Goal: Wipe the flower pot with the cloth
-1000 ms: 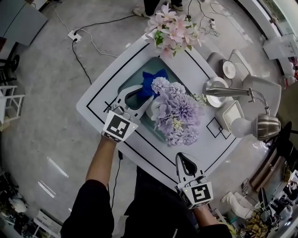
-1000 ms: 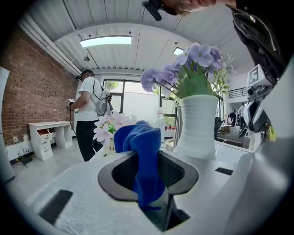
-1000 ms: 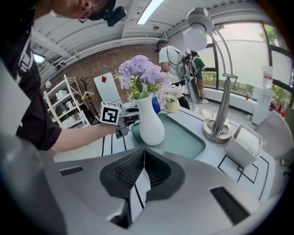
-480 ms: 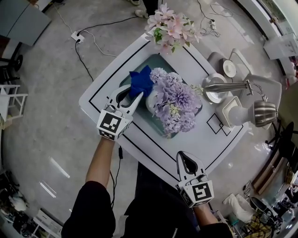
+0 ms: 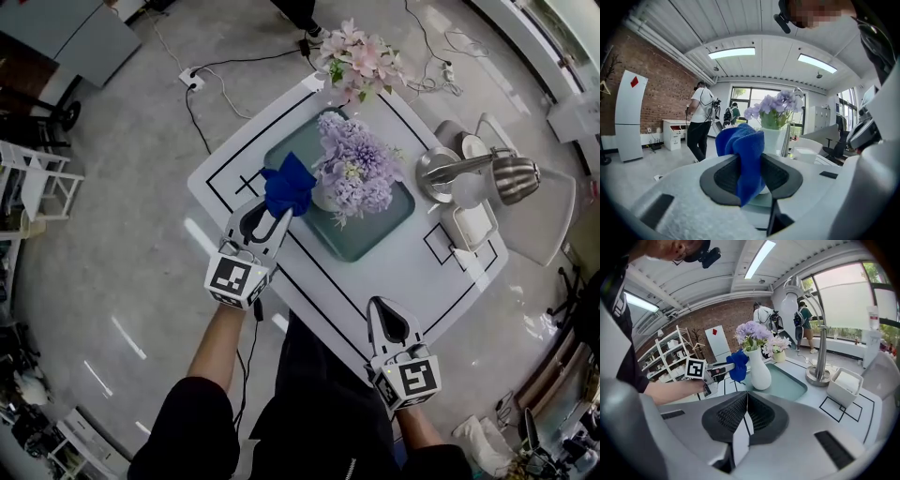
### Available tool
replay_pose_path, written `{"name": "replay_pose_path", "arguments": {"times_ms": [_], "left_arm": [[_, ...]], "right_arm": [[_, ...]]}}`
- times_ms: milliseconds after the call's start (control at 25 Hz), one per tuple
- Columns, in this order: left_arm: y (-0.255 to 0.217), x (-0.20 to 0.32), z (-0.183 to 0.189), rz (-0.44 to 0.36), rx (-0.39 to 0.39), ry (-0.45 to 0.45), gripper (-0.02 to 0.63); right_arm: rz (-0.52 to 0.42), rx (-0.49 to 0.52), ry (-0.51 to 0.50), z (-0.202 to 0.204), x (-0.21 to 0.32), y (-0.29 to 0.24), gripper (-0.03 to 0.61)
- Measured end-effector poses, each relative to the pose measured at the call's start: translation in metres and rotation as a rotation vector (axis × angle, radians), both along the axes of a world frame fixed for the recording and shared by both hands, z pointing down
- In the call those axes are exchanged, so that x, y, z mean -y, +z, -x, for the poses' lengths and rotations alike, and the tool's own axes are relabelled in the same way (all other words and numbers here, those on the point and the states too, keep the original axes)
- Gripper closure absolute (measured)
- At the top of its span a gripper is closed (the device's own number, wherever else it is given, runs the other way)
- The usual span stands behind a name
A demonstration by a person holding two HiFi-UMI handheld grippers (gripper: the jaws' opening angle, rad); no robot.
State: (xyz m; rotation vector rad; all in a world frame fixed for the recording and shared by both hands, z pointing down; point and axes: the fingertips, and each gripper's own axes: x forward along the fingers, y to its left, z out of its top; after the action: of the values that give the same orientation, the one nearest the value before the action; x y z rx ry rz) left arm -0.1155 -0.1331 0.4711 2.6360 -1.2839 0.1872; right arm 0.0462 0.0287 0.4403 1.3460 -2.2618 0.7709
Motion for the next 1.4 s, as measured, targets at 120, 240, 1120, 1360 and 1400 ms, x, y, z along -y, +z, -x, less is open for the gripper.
{"name": "replay_pose_path", "arguments": {"times_ms": [120,240,1120,1360,1400], "left_arm": [[-0.016,-0.030,-0.004,0.006,-0.009,-0.023,0.489],[-0.030,-0.056,-0.011,-0.001,-0.008,-0.050,0.489],[-0.075,-0.217,-0.102,-0.003,0.025,-0.020,0.489],[-0.075,-0.239,-0.114,0.007,0.031,-0.014,0.489],[-0.074,-0.242,-0.115,0.010,0.031,-0.013,0.489]], "right_arm": [[-0.059,0.023,-0.002,-0.008,-0.007,-0.013,0.569],[-0.106,0.052,-0.001,-0.016,-0.016,-0.021,0.569],[-0.183,0.110,-0.026,-0.059,-0.105,-0.054,0.569],[-0.197,0.112,-0.041,-0.064,-0.119,-0.059,0.569],[-0.198,0.111,-0.042,-0.066,-0.120,-0.060,0.571]]}}
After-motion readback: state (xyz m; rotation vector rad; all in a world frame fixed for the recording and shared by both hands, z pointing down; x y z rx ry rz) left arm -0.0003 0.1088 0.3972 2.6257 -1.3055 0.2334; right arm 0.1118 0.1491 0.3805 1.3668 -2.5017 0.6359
